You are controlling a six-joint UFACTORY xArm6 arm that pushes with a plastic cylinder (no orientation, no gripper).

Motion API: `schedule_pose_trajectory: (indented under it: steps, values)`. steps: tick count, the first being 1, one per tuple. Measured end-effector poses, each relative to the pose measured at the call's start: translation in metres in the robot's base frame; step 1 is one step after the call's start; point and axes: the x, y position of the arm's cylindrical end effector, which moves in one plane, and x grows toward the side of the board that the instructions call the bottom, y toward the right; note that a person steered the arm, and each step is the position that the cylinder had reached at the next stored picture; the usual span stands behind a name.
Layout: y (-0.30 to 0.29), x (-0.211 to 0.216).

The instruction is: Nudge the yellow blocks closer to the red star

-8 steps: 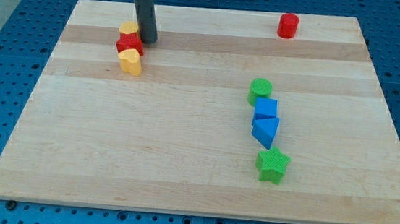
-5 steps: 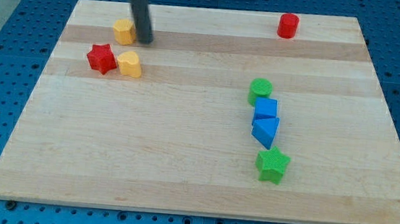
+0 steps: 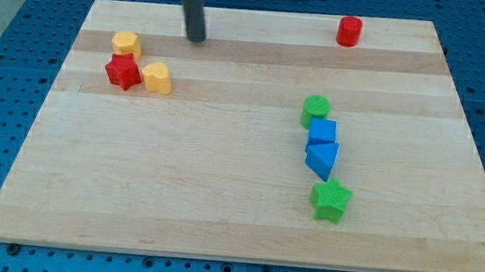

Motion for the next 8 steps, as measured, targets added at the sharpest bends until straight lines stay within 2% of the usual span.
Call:
schedule_pose_trajectory:
  steps: [1,3,4,5,6,7,8]
  values:
    - [-0.070,-0.002]
    - [-0.077,0.058]
    - [-0.071,0.079]
    - [-0.007,0.049]
    - [0.030,0.087]
    - [-0.007,0.144]
    - [-0.086,0.152]
